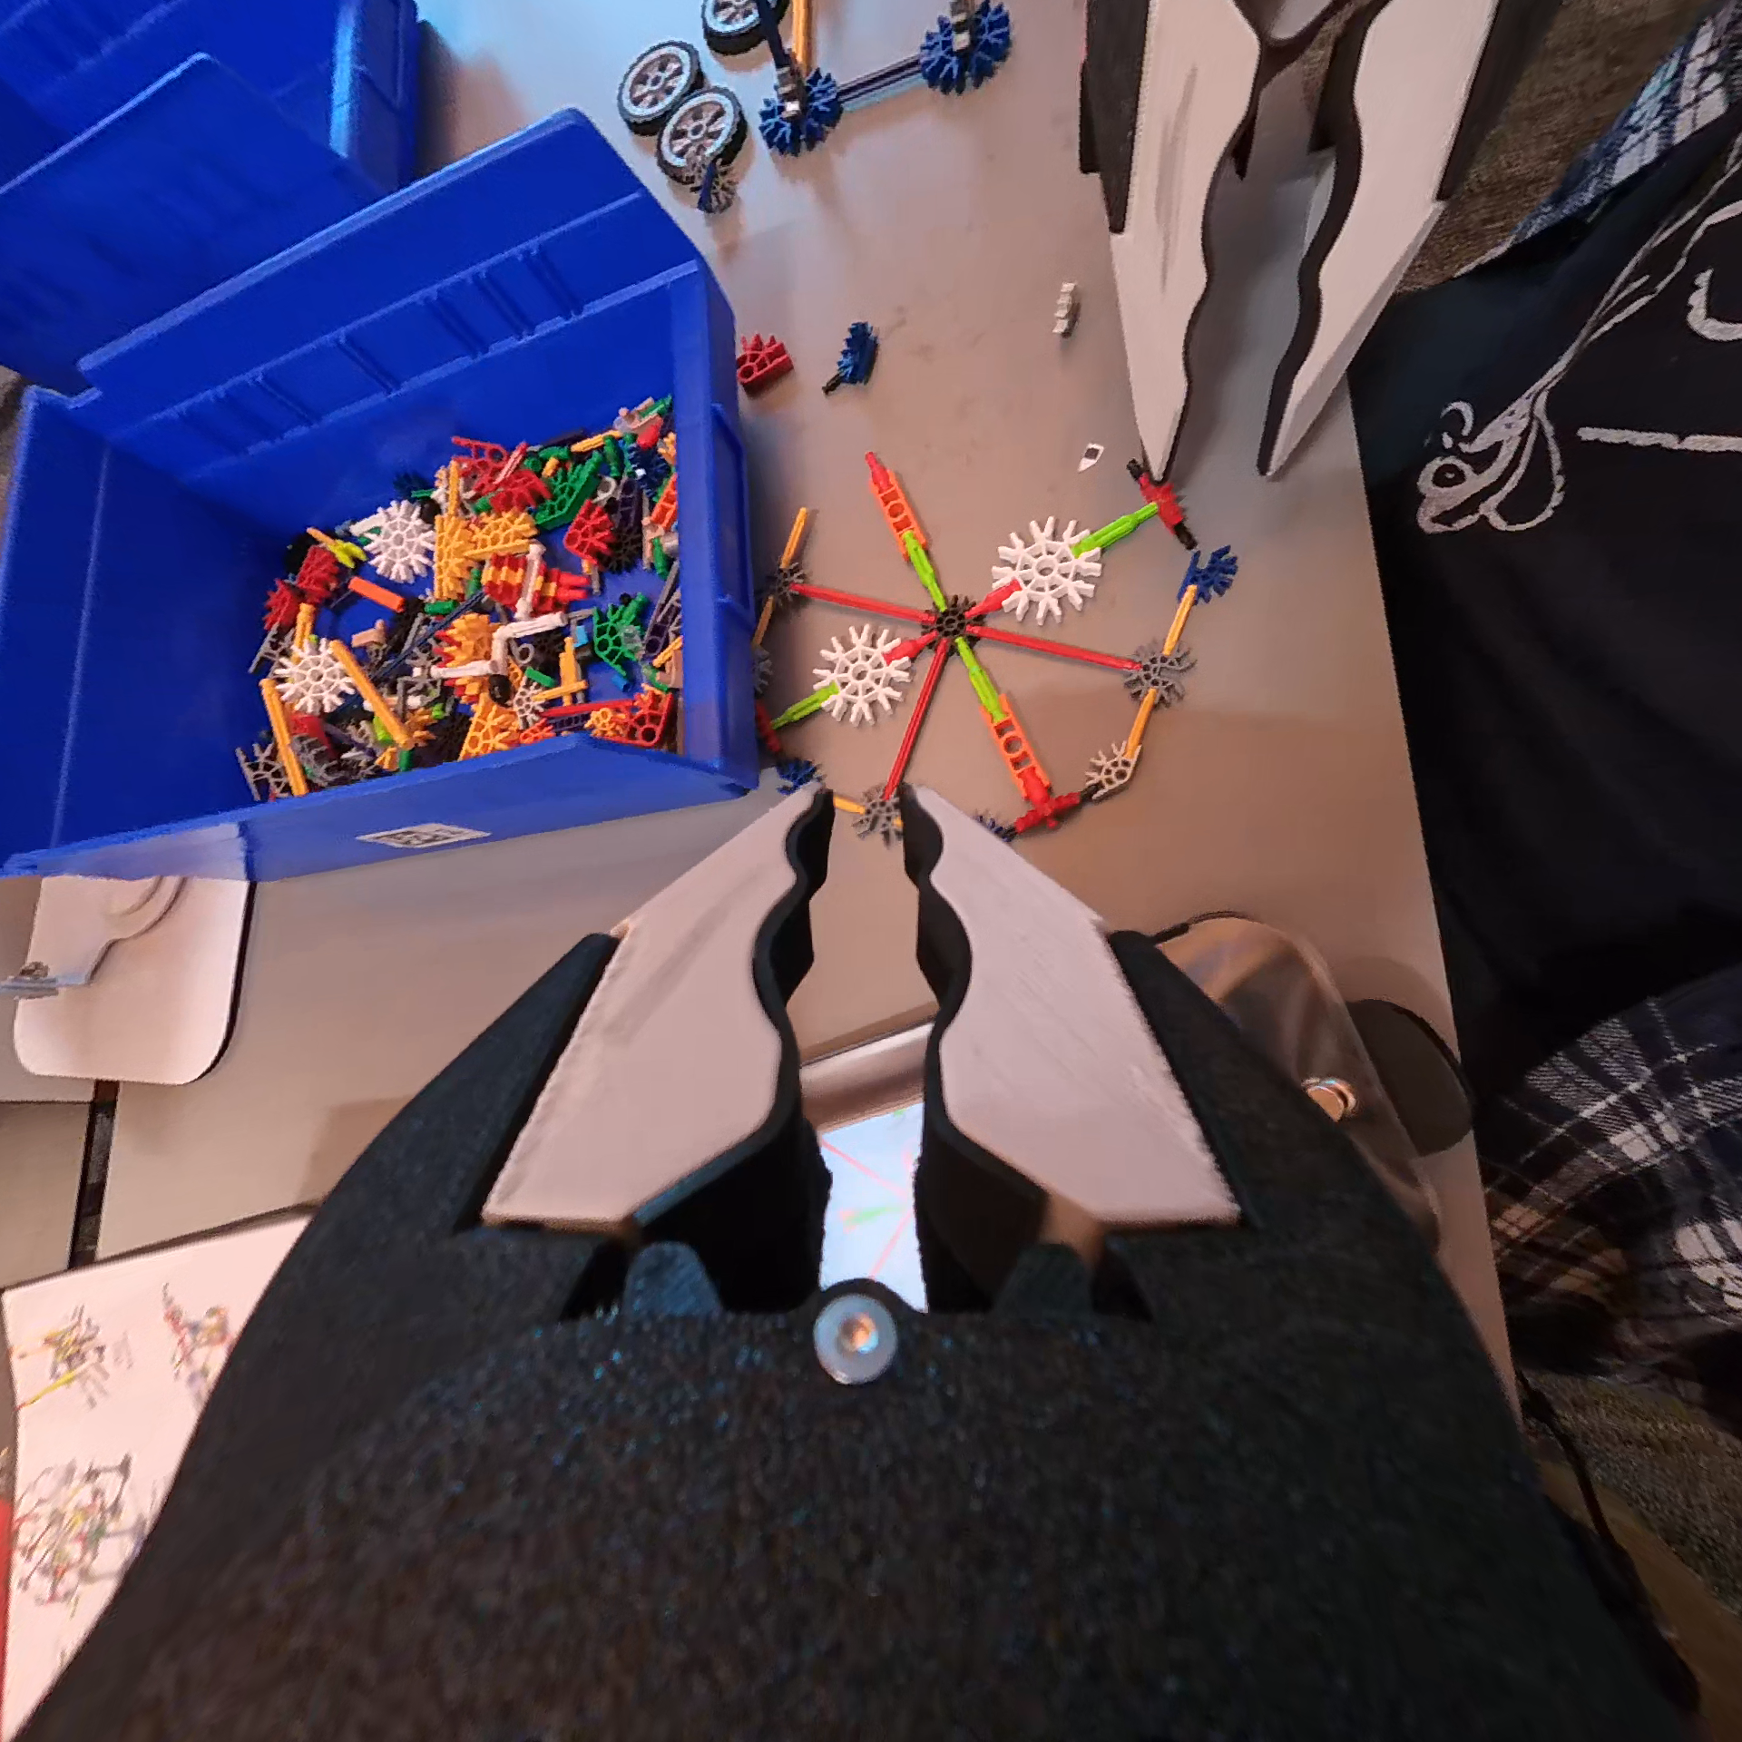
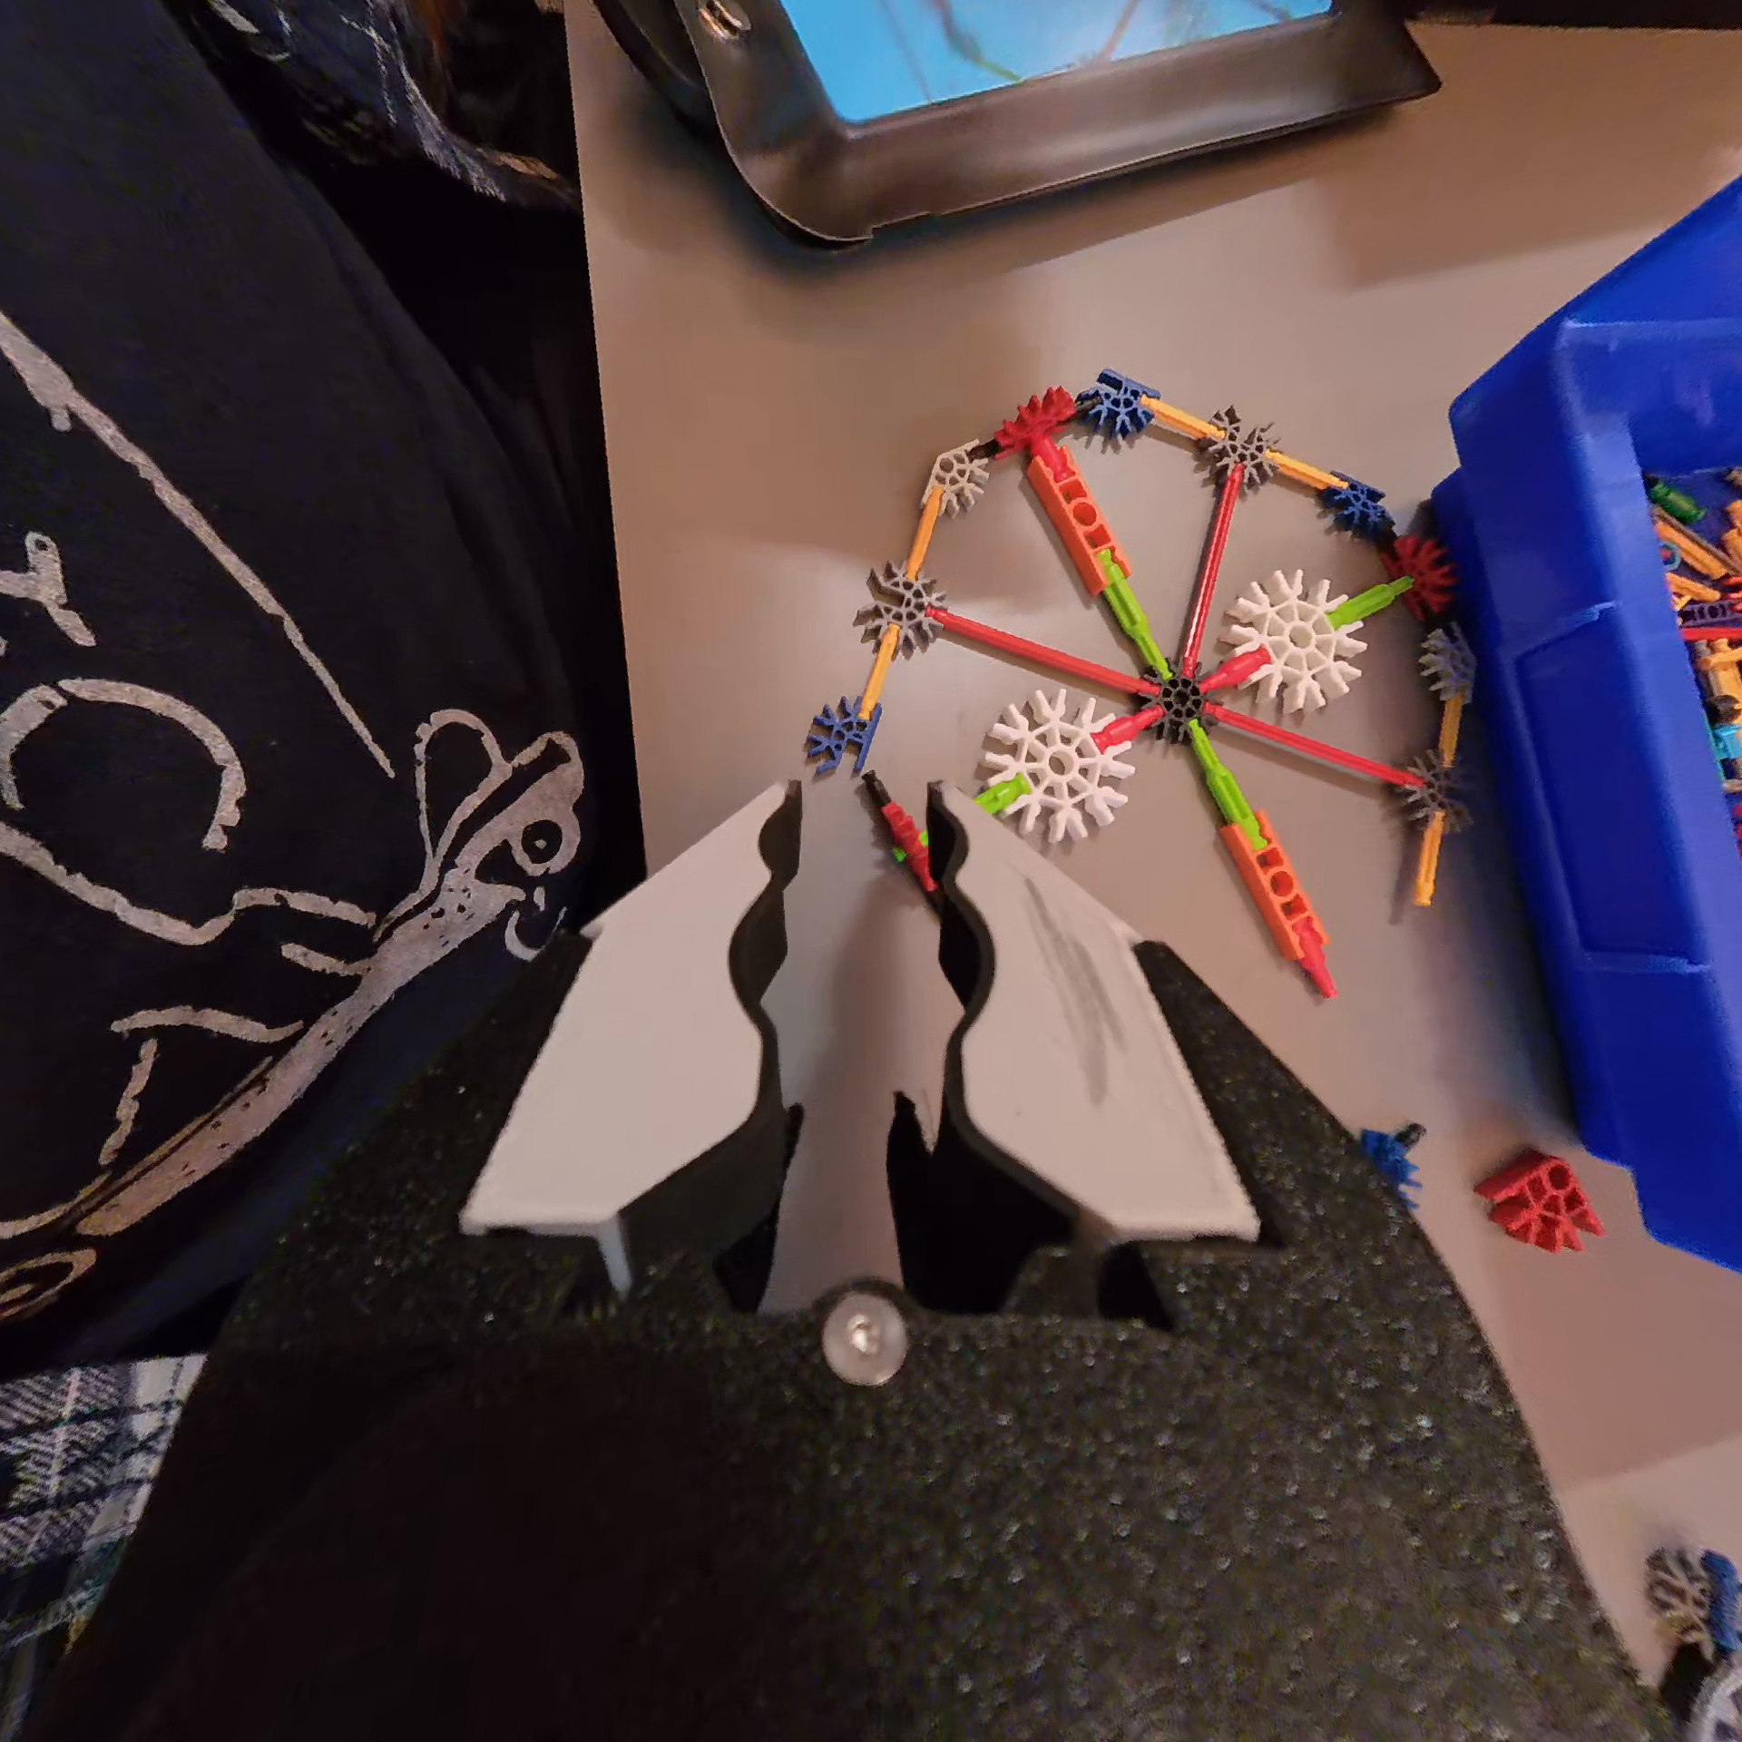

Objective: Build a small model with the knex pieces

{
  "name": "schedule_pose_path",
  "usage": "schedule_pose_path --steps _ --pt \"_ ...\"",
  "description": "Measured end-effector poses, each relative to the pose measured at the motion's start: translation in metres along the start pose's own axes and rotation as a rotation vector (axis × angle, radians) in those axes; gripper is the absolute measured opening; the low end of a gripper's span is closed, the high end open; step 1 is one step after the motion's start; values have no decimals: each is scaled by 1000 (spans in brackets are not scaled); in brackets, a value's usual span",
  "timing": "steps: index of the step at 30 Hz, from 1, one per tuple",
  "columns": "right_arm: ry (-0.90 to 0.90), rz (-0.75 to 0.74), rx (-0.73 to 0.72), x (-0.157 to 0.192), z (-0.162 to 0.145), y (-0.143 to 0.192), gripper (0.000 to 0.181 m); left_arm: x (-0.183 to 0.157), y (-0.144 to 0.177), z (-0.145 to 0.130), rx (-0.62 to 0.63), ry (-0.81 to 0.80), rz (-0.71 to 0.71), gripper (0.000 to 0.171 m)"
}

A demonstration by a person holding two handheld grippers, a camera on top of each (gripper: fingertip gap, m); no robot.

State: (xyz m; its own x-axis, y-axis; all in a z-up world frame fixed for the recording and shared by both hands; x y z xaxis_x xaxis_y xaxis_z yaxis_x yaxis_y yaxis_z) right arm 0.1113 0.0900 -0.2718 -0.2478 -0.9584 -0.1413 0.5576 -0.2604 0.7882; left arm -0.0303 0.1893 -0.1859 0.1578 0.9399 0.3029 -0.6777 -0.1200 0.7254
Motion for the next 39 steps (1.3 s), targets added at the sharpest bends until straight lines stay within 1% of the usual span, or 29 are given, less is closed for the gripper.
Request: schedule_pose_path --steps 7,11,15,18,21,25,28,31,34,39 --pt "15 6 -4 8 2 -2 26 -4 -8 6 1 -10 -22 13" --pt "31 4 5 13 4 -9 26 -7 -12 8 6 -16 -39 13" --pt "44 -29 58 14 0 -20 25 -10 -17 9 8 -19 -52 13" --pt "12 -35 61 13 -1 -23 15 -13 -20 10 6 -20 -66 13" --pt "9 -44 54 13 -2 -22 13 -21 -26 11 2 -23 -100 13" --pt "-40 -28 44 12 -2 -22 13 -43 -45 12 15 -43 -190 13" --pt "-97 8 27 11 -2 -21 12 -64 -64 13 33 -71 -268 13" --pt "-184 64 6 10 -2 -21 12 -82 -84 12 65 -120 -315 14" --pt "-251 112 -16 8 -3 -21 12 -93 -100 14 79 -175 -314 15" --pt "-334 180 -51 6 -4 -21 12 -94 -117 21 98 -257 -206 16"
Point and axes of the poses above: each gripper's, where its closed fingertips meet, y back along the fingers, z out of its top, x = y × z across the jaws, the point moved 4 cm from there along y, back along the fingers, and after that the axes turned 2 degrees about x, right-handed, at the moved point
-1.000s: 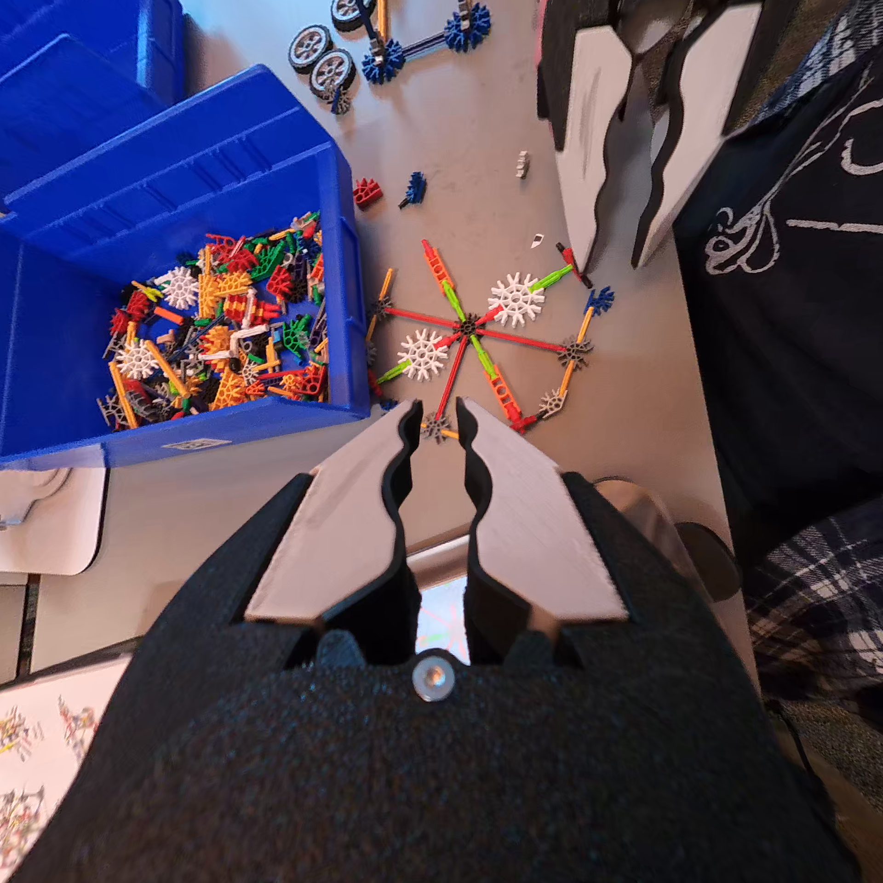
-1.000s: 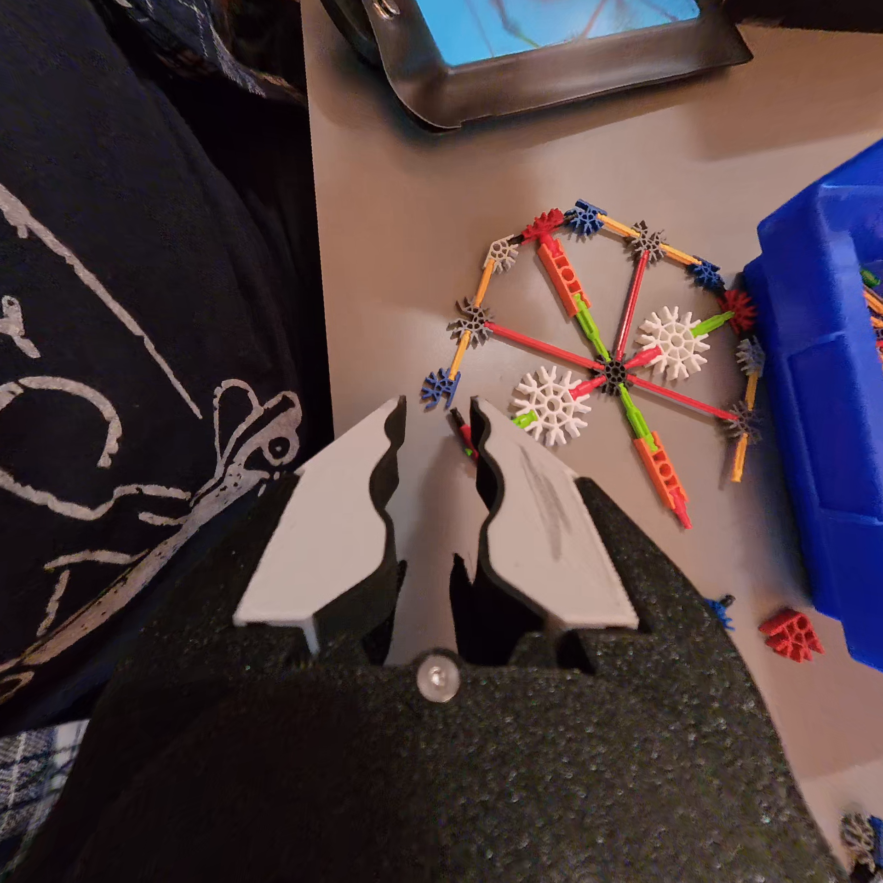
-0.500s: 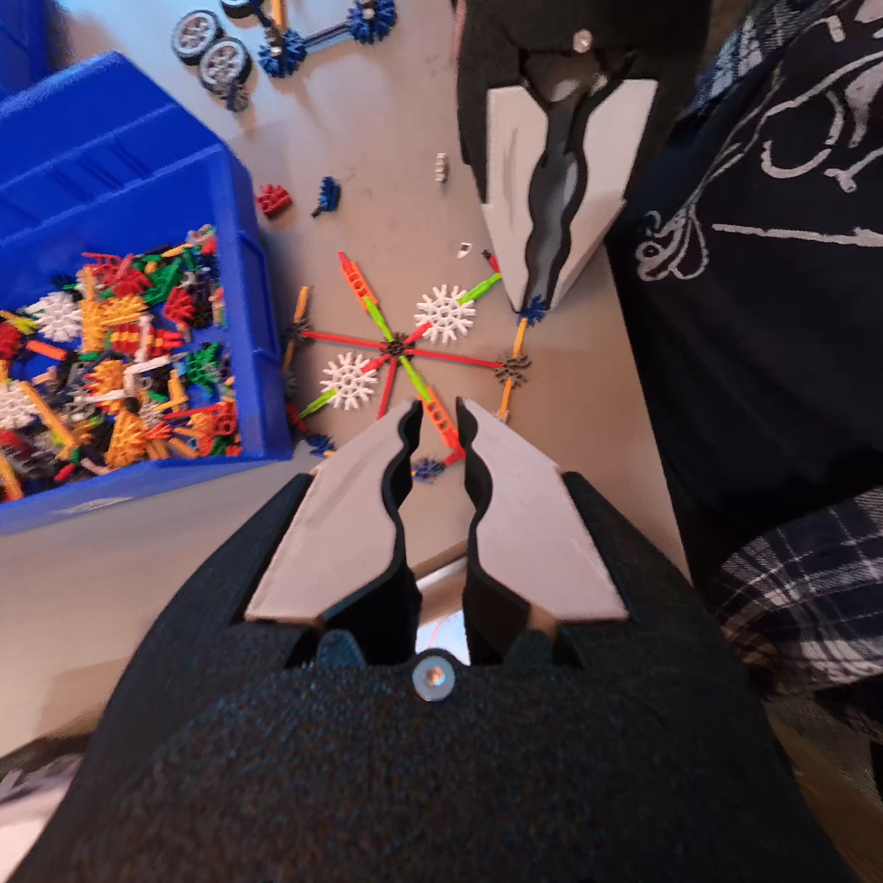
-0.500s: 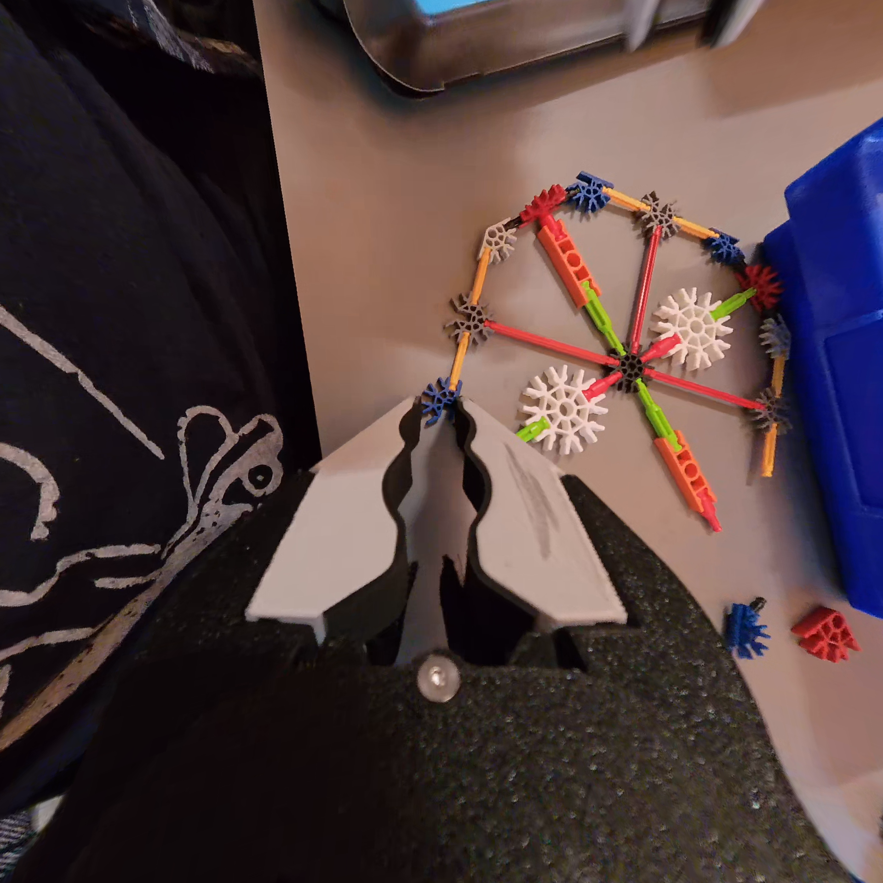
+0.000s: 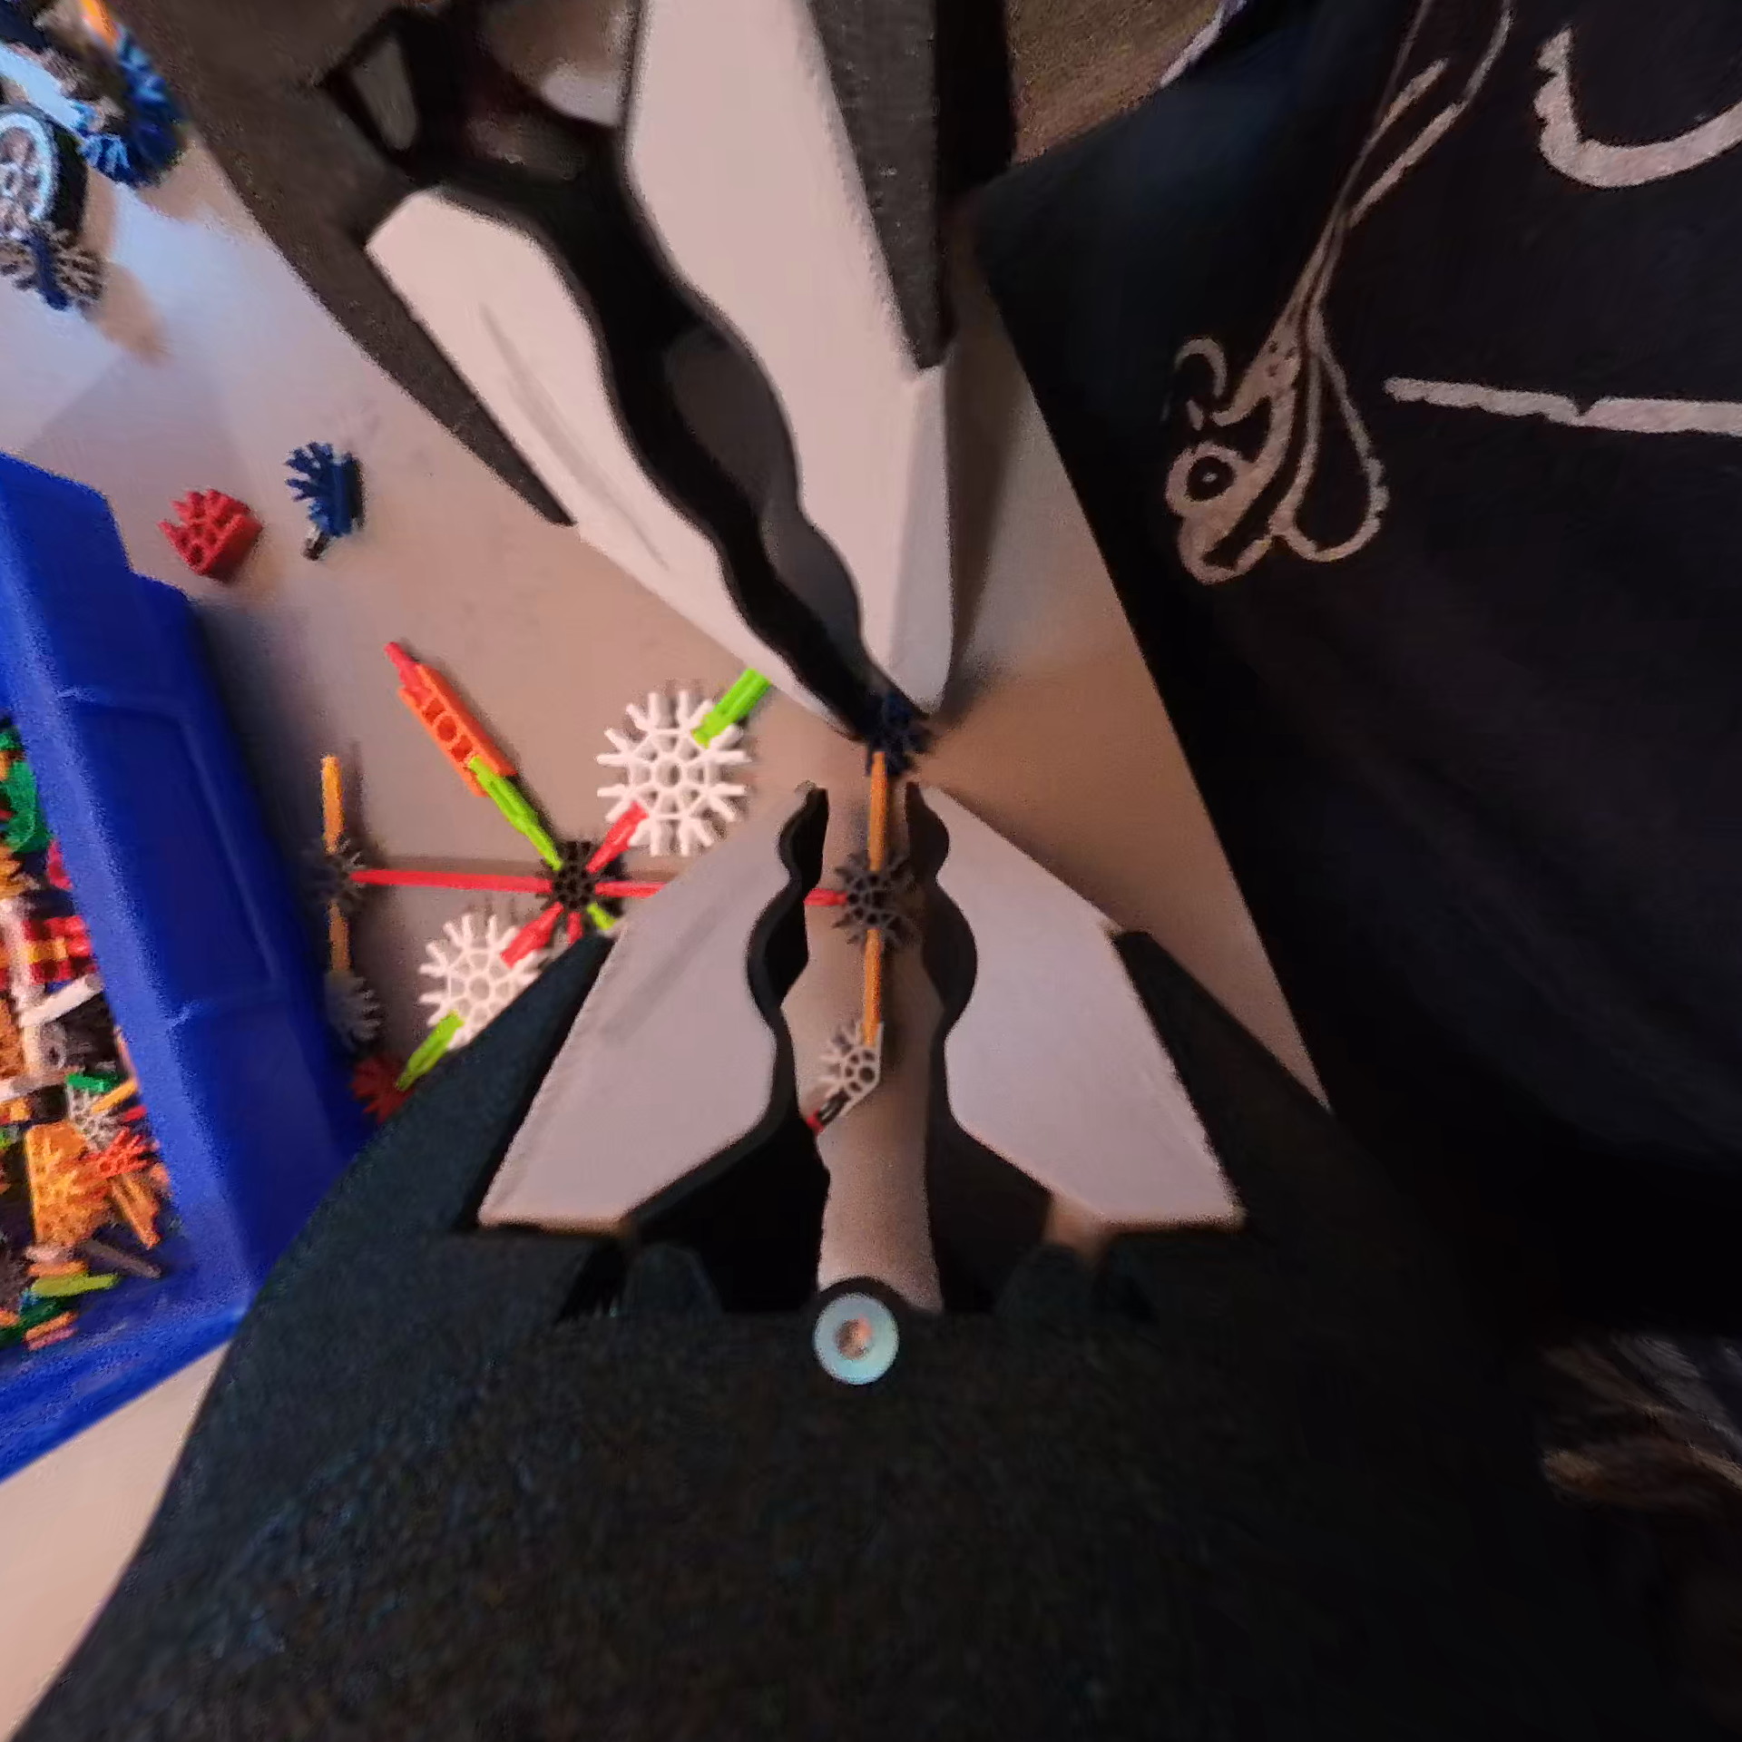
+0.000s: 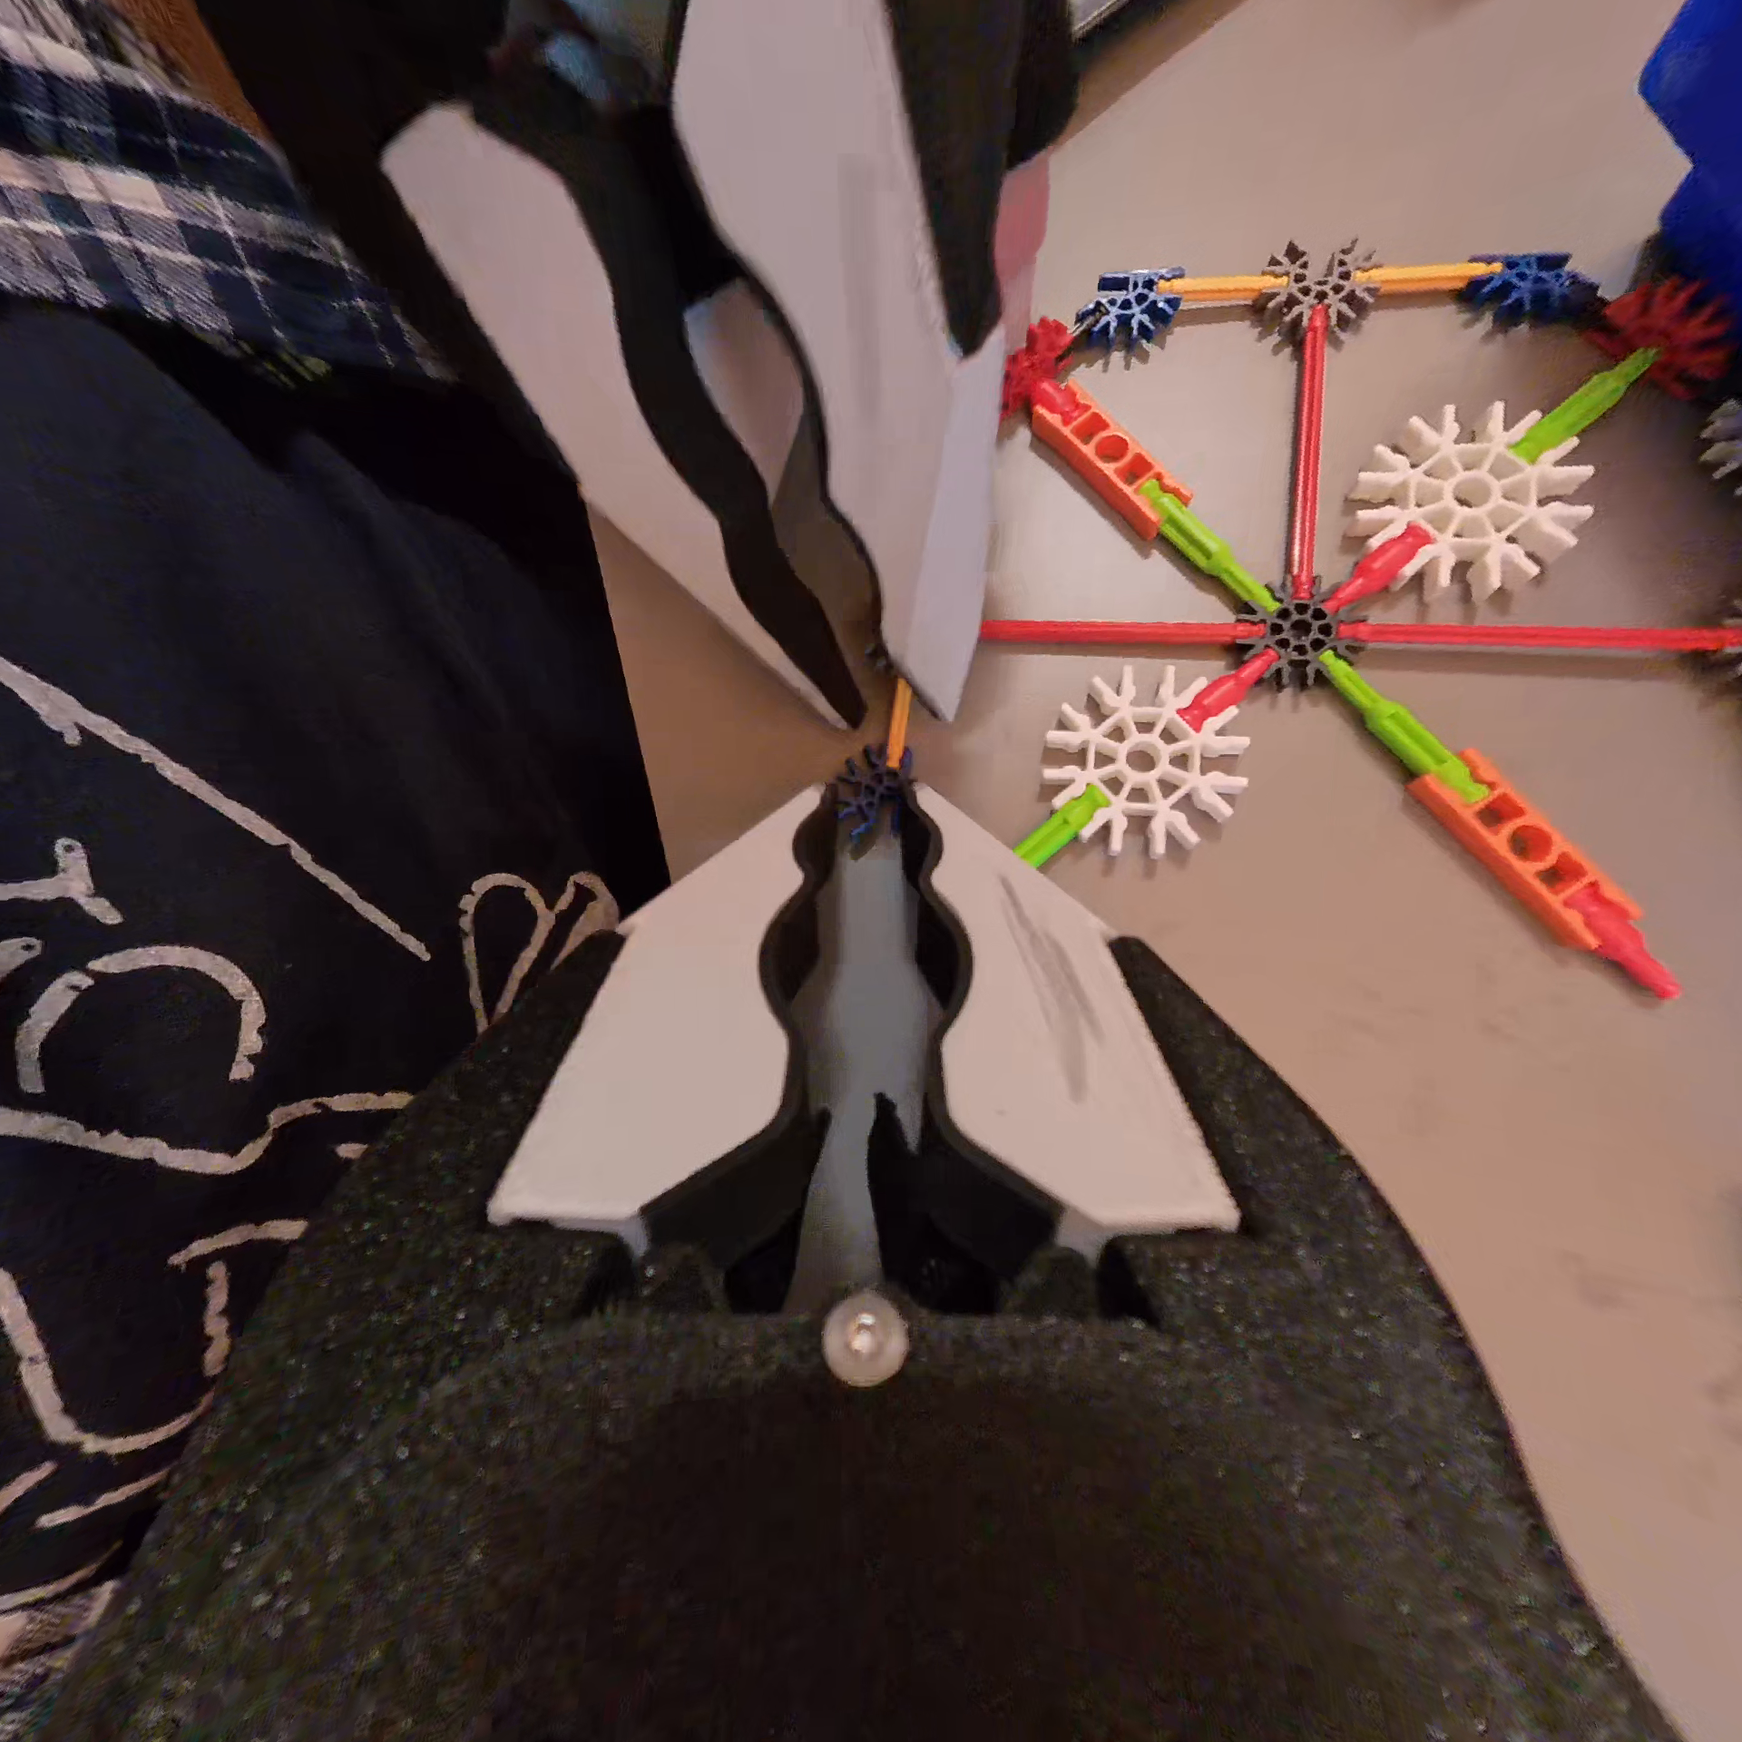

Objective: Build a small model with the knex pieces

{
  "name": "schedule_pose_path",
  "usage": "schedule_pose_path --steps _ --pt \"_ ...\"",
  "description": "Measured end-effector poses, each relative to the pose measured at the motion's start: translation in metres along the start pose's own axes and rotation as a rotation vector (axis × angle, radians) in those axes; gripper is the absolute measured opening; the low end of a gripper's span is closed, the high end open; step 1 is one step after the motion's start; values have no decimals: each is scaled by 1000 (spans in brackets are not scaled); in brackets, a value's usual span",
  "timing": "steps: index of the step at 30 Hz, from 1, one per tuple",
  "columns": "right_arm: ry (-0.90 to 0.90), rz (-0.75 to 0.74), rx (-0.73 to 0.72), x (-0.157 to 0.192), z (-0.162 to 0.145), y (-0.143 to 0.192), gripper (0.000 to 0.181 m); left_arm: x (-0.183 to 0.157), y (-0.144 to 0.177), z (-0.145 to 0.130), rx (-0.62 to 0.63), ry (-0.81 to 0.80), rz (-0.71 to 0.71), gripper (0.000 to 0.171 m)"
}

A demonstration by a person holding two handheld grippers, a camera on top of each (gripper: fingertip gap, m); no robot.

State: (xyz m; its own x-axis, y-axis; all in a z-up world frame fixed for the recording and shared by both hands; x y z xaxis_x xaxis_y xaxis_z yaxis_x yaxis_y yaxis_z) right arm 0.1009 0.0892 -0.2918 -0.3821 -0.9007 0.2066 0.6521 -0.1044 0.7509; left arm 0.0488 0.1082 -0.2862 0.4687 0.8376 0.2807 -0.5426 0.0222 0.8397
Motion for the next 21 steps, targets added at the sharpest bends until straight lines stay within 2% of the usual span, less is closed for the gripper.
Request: schedule_pose_path --steps 6,11,16,21 --pt "-105 97 -36 -4 -1 1 12 -2 -8 7 6 3 29 17" --pt "-156 157 -55 -6 -2 1 12 -6 -10 9 -1 -9 42 8" --pt "-71 104 -70 -6 1 6 19 -4 -11 11 3 20 -1 7" --pt "30 3 -39 -4 -3 10 18 0 -12 14 6 55 -70 6"
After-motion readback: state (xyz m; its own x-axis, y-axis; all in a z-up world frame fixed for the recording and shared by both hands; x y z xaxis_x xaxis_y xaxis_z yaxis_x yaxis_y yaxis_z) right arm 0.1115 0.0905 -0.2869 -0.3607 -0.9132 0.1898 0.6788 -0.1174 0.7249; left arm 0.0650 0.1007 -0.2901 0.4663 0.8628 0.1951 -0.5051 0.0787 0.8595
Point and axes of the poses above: each gripper's, where its closed fingertips meet, y back along the fingers, z out of its top, x = y × z across the jaws, the point moved 4 cm from there along y, back along the fingers, and after that the axes turned 2 degrees about x, right-handed, at the moved point
